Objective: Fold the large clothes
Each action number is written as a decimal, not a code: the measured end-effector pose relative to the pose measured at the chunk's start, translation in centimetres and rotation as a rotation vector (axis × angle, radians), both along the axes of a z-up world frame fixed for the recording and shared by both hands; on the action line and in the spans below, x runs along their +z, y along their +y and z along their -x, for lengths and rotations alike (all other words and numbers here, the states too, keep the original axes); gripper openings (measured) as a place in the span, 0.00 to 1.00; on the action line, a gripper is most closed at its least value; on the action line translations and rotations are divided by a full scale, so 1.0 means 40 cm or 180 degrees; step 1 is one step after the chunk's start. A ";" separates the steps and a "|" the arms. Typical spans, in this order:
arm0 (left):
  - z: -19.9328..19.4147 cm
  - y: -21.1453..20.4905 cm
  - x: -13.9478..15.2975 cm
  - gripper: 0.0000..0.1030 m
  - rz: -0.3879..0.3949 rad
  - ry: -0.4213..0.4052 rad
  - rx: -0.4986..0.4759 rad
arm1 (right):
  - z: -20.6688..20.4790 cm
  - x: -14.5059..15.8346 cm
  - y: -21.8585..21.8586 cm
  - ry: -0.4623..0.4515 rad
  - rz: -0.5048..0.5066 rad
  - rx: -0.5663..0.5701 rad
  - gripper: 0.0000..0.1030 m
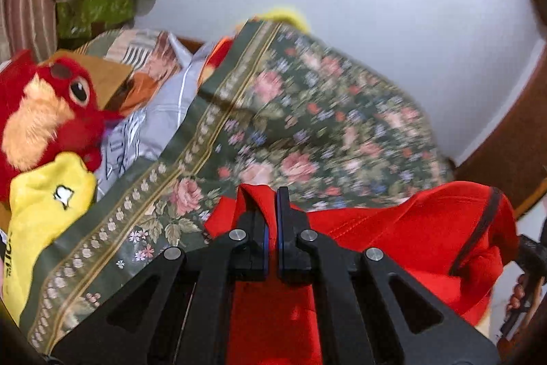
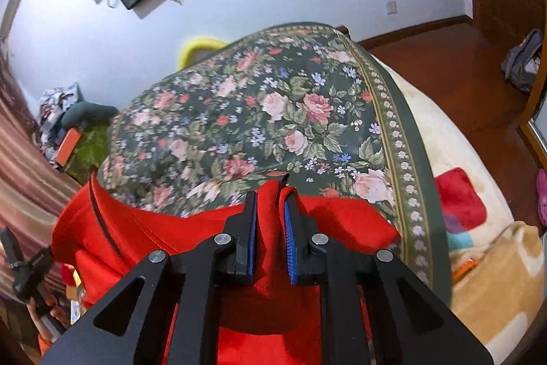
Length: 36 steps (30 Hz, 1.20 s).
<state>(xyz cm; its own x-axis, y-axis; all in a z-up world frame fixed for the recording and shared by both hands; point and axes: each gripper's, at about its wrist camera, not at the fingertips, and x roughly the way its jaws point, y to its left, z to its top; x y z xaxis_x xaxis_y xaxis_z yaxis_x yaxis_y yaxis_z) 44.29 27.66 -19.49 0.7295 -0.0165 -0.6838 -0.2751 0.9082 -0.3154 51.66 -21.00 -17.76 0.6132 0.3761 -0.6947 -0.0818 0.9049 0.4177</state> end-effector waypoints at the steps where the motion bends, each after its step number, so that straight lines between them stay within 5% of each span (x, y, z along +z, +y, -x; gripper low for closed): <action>1: -0.010 0.003 -0.018 0.02 0.0013 0.0052 -0.0004 | -0.011 -0.014 -0.005 0.0040 -0.0034 -0.0029 0.13; 5: -0.045 0.011 -0.104 0.03 0.0164 0.0347 -0.0069 | -0.029 -0.056 -0.033 0.0210 -0.0175 -0.0093 0.14; 8: -0.050 0.008 -0.121 0.05 0.0150 0.0476 -0.0183 | -0.017 -0.040 -0.040 0.0135 0.0014 -0.0172 0.18; 11: -0.036 0.010 -0.096 0.05 0.0060 0.0498 -0.0216 | -0.004 0.005 -0.070 -0.0061 0.0283 -0.0451 0.21; 15: -0.002 0.021 -0.021 0.14 -0.0049 0.0332 -0.0144 | 0.022 0.072 -0.116 -0.0136 0.0156 -0.0442 0.21; 18: 0.036 0.021 0.037 0.28 -0.0111 0.0160 -0.0140 | 0.071 0.119 -0.108 -0.0271 0.0340 -0.0295 0.21; 23: 0.088 -0.027 0.071 0.29 -0.0350 0.0139 -0.0371 | 0.149 0.130 -0.037 -0.0291 0.0644 0.0173 0.22; 29: 0.137 -0.160 -0.006 0.35 -0.0577 0.0339 -0.0876 | 0.183 0.048 0.076 -0.0179 0.0856 0.0613 0.24; 36: 0.130 -0.330 -0.119 0.35 -0.0490 0.0678 -0.1458 | 0.220 -0.062 0.206 0.0011 0.0936 0.1067 0.25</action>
